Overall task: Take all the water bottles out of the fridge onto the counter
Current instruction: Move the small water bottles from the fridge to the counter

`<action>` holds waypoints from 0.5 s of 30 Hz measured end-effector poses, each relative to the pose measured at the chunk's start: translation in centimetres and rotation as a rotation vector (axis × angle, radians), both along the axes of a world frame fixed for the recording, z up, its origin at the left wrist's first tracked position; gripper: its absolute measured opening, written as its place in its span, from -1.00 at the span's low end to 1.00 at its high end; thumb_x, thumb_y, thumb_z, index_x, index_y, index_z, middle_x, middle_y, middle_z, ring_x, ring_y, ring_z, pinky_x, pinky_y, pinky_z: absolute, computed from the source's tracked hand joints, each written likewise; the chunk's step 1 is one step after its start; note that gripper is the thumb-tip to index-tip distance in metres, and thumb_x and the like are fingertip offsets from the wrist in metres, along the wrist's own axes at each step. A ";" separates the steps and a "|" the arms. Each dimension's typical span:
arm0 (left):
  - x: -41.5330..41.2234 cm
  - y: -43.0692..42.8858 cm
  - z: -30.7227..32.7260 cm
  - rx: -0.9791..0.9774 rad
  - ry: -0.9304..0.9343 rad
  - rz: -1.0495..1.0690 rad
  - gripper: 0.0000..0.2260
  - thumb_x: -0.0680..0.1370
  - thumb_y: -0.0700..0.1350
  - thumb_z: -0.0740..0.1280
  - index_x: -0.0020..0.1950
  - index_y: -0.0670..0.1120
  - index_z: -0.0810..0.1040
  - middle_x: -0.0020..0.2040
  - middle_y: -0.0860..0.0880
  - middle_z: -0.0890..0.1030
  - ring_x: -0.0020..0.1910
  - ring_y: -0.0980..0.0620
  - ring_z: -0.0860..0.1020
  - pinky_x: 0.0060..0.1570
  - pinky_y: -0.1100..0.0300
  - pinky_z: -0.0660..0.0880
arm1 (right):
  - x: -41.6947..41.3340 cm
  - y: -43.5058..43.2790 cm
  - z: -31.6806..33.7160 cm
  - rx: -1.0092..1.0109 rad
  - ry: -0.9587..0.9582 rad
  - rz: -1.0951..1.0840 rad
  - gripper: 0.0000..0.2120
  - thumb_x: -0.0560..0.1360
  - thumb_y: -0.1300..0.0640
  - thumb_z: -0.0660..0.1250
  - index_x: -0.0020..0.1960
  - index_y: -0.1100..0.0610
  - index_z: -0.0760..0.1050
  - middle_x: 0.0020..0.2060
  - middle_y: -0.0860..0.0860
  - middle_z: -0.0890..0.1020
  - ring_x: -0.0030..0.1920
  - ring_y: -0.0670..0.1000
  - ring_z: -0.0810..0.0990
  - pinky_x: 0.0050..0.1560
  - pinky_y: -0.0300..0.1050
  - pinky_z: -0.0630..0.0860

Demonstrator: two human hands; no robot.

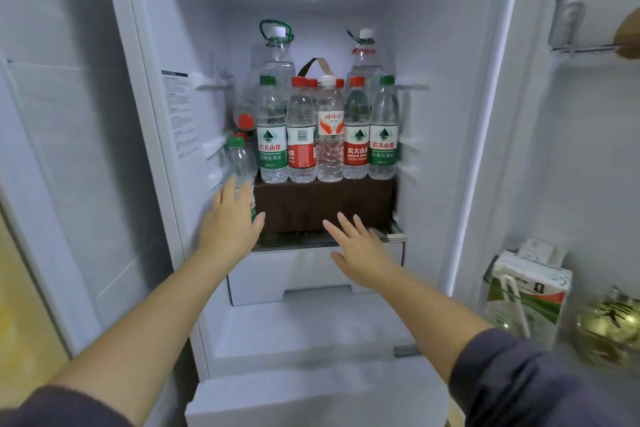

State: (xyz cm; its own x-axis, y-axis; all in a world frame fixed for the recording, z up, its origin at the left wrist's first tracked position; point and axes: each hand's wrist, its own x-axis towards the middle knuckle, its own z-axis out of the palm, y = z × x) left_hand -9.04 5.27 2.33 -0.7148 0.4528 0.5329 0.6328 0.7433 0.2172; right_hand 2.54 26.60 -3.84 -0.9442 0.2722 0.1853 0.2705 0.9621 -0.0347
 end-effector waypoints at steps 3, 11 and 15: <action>-3.6 1.7 2.2 0.189 -0.080 -0.050 -0.41 0.59 -0.04 0.29 0.55 -0.14 0.15 0.56 -0.17 0.15 0.50 -0.19 0.20 0.44 -0.08 0.22 | -2.0 2.2 -0.2 -0.071 -0.134 -0.054 -0.41 0.67 -0.09 0.05 0.59 -0.16 -0.17 0.60 -0.01 -0.12 0.58 0.22 -0.13 0.52 0.22 0.04; -9.9 5.3 6.2 0.436 -0.205 -0.022 -0.39 0.56 -0.16 0.30 0.55 -0.17 0.12 0.47 -0.26 0.28 0.41 -0.25 0.32 0.36 -0.09 0.30 | -4.6 5.5 -0.8 -0.075 -0.287 -0.097 -0.45 0.65 -0.16 0.02 0.57 -0.26 -0.12 0.60 -0.01 -0.05 0.55 0.31 -0.02 0.53 0.18 0.01; -11.2 6.3 6.5 0.483 -0.256 0.035 -0.49 0.57 -0.16 0.28 0.48 -0.19 0.20 0.34 -0.30 0.41 0.27 -0.31 0.43 0.24 -0.14 0.40 | -5.1 6.2 -2.4 -0.008 -0.334 -0.112 -0.43 0.64 -0.21 0.02 0.57 -0.26 -0.15 0.60 -0.02 -0.10 0.55 0.34 -0.09 0.54 0.20 -0.07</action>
State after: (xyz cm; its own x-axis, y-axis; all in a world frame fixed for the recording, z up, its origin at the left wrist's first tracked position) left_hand -20.23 11.56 8.86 -0.8593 0.1734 0.4812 0.4914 0.5407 0.6827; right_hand -2.53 32.75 -6.21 -0.9167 0.3774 -0.1313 0.3718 0.9260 0.0658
